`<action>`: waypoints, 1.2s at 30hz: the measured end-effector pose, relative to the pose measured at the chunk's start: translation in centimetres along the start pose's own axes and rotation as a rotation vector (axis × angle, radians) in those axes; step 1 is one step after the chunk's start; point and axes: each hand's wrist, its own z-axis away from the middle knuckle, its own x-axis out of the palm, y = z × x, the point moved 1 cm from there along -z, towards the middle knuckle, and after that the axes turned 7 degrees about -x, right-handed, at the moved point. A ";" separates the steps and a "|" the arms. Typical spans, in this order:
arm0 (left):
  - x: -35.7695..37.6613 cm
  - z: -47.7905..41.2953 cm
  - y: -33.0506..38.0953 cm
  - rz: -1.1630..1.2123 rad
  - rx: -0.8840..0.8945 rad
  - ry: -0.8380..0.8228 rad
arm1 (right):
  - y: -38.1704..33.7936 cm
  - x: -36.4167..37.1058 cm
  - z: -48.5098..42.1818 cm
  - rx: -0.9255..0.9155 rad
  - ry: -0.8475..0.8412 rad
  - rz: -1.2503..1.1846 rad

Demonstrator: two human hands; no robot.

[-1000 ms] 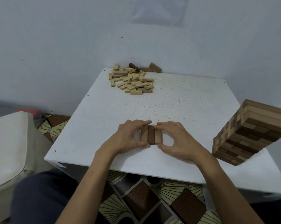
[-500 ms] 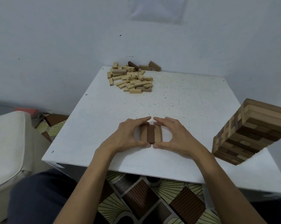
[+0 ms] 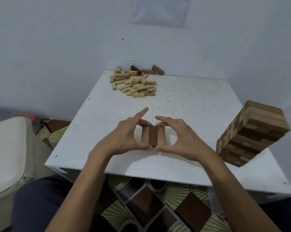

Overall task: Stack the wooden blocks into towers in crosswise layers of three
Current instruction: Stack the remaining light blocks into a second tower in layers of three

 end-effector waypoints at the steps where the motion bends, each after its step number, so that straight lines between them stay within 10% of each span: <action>1: -0.6 0.3 0.6 -0.007 0.013 0.004 | -0.7 -0.6 0.2 -0.012 0.003 0.013; 15: -5.4 2.1 12.4 0.066 0.256 0.028 | -8.2 -12.1 5.9 -0.038 0.140 0.213; 36: 3.7 -7.9 23.8 0.052 0.373 -0.154 | 1.1 -21.5 13.3 0.215 0.209 0.177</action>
